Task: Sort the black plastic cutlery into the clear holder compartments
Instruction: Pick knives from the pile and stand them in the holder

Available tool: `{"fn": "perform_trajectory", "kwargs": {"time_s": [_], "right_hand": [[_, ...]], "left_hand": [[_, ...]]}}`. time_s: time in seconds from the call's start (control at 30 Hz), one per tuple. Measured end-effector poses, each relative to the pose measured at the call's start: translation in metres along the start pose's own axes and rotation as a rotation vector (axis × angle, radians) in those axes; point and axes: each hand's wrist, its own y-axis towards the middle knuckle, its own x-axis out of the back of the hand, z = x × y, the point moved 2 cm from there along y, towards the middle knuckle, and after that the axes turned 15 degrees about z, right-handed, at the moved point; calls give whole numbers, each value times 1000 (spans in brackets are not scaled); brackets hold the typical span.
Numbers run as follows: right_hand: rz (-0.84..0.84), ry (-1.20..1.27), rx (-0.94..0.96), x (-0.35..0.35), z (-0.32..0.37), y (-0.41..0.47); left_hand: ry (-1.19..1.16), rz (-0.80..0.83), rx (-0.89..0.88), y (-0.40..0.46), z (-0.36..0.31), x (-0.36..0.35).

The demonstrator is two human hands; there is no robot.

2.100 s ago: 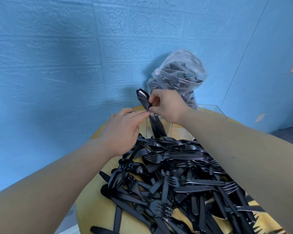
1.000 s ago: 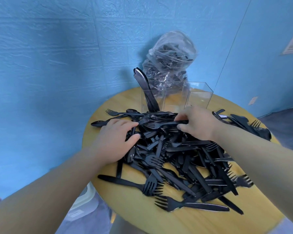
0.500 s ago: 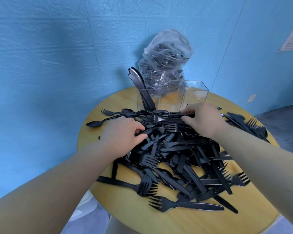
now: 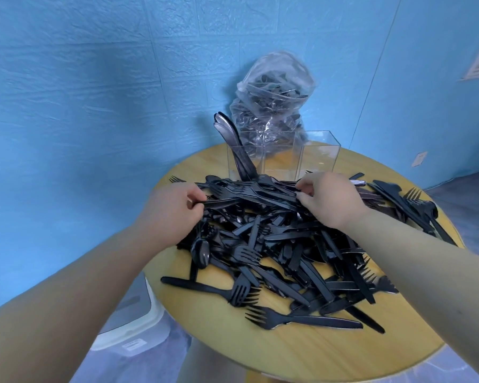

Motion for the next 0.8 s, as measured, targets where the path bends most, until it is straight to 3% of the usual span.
{"fn": "perform_trajectory", "kwargs": {"time_s": [0.1,0.17,0.27,0.37,0.57,0.67,0.8], "right_hand": [[-51,-47,-12,-1,6,-2],[-109,-27,76,-1,16,-7],[2,-112,261,-6,36,-10],[97,-226,210,-15,40,-1],[-5,-183,46,-6,29,5],[-60,-154,67,-4,25,4],[21,-185,194,-11,32,5]], "left_hand": [[-60,-13,14,-9,8,1],[-71,-13,15,-12,11,0],[-40,3,-7,-15,9,-1],[-55,29,-8,-17,7,-1],[-43,89,32,-13,7,-3],[-7,136,34,-9,4,-10],[83,142,-15,-3,-6,-14]]}}
